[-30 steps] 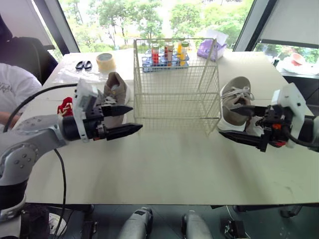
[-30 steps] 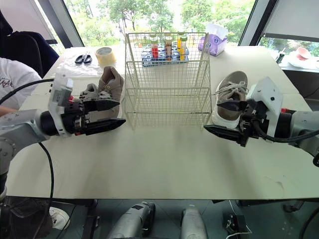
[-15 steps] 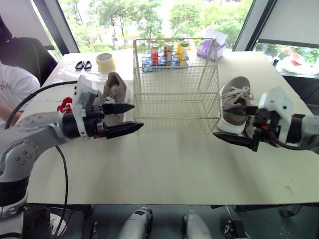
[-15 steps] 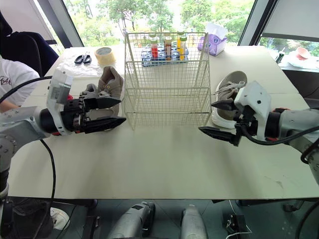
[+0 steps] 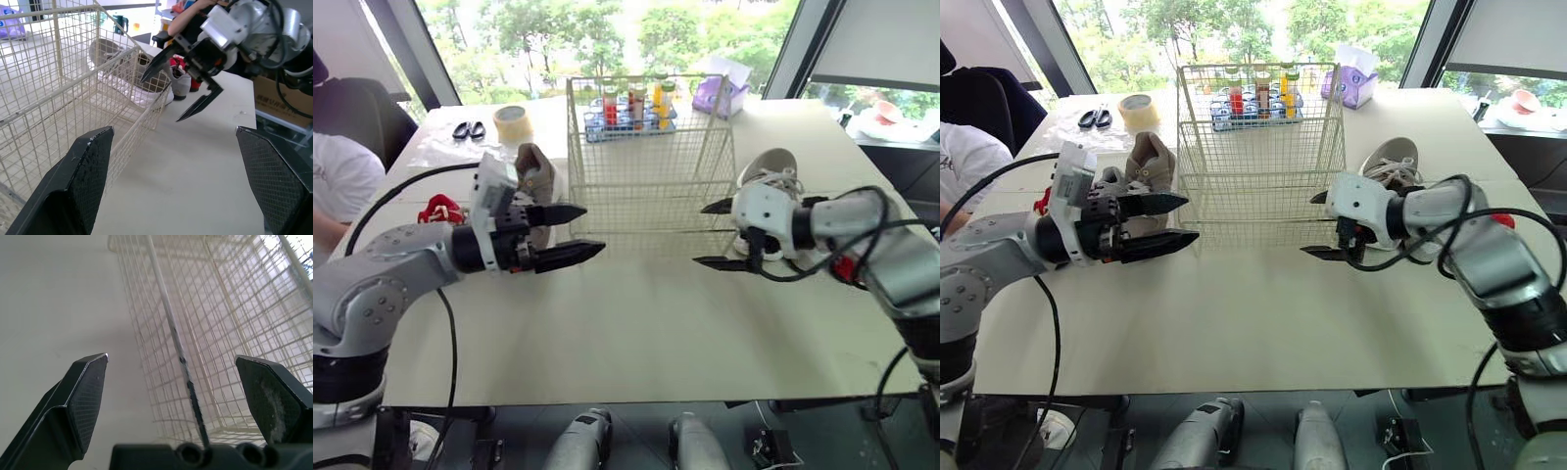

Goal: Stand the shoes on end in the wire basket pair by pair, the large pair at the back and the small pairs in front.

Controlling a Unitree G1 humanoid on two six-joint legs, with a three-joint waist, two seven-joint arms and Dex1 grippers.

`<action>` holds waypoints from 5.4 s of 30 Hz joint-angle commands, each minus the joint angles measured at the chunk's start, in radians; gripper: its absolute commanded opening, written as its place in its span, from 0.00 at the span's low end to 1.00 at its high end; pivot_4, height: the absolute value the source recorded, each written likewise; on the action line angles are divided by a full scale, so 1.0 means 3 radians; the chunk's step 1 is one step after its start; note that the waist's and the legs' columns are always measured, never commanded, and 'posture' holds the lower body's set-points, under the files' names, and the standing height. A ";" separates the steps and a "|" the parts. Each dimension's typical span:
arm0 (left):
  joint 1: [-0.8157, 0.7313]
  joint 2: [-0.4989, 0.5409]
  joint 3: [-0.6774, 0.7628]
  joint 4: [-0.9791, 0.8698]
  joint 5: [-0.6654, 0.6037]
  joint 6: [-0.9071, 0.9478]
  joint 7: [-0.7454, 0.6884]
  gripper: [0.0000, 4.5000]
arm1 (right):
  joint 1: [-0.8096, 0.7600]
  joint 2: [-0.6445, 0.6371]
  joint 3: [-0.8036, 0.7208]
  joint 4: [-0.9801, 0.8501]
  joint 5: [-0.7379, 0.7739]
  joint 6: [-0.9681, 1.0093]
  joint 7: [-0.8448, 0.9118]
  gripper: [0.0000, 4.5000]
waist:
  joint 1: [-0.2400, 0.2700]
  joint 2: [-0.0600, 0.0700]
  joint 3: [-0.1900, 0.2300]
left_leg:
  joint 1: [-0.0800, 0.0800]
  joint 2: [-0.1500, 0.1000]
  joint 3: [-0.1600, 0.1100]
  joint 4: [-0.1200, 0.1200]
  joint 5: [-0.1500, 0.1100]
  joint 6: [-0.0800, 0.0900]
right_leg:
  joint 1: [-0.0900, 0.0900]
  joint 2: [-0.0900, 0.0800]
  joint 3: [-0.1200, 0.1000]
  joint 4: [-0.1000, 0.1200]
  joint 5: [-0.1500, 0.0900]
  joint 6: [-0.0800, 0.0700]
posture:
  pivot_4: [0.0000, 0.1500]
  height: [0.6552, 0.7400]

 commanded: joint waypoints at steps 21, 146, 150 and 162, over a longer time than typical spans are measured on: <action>0.0059 -0.0068 0.0085 -0.0145 0.0070 -0.0151 0.0076 0.92 | -0.0514 0.0287 0.0114 0.0504 -0.0598 -0.0713 0.0836 0.01 | 0.0004 -0.0004 -0.0003 | 0.0001 0.0000 -0.0001 0.0002 0.0001 -0.0002 | 0.0000 0.0003 0.0002 0.0003 0.0000 0.0001 | 1.00 1.00; -0.1450 0.0044 0.0201 0.1969 0.0608 -0.0080 -0.0745 0.92 | 0.0103 0.0053 -0.1356 -0.0639 0.0044 -0.2363 -0.0112 0.07 | -0.0006 -0.0006 0.0002 | 0.0028 0.0031 0.0027 -0.0009 0.0008 -0.0009 | -0.0004 0.0038 0.0037 0.0024 0.0001 -0.0004 | 1.00 1.00; -0.1505 0.0042 0.0191 0.2007 0.0695 -0.0112 -0.0791 0.92 | 0.0094 0.0046 -0.1330 -0.0641 0.0054 -0.2394 -0.0063 0.07 | -0.0007 -0.0006 0.0002 | 0.0028 0.0032 0.0027 -0.0010 0.0008 -0.0009 | -0.0004 0.0039 0.0037 0.0024 0.0001 -0.0004 | 1.00 1.00; -0.1363 -0.0001 0.0061 0.1751 0.0630 0.0111 -0.1082 0.63 | -0.0109 0.0115 -0.1198 -0.0586 -0.0088 -0.2548 -0.0100 0.06 | -0.0011 -0.0006 0.0002 | 0.0028 0.0034 0.0027 -0.0009 0.0008 -0.0010 | -0.0004 0.0041 0.0037 0.0024 0.0002 -0.0005 | 1.00 1.00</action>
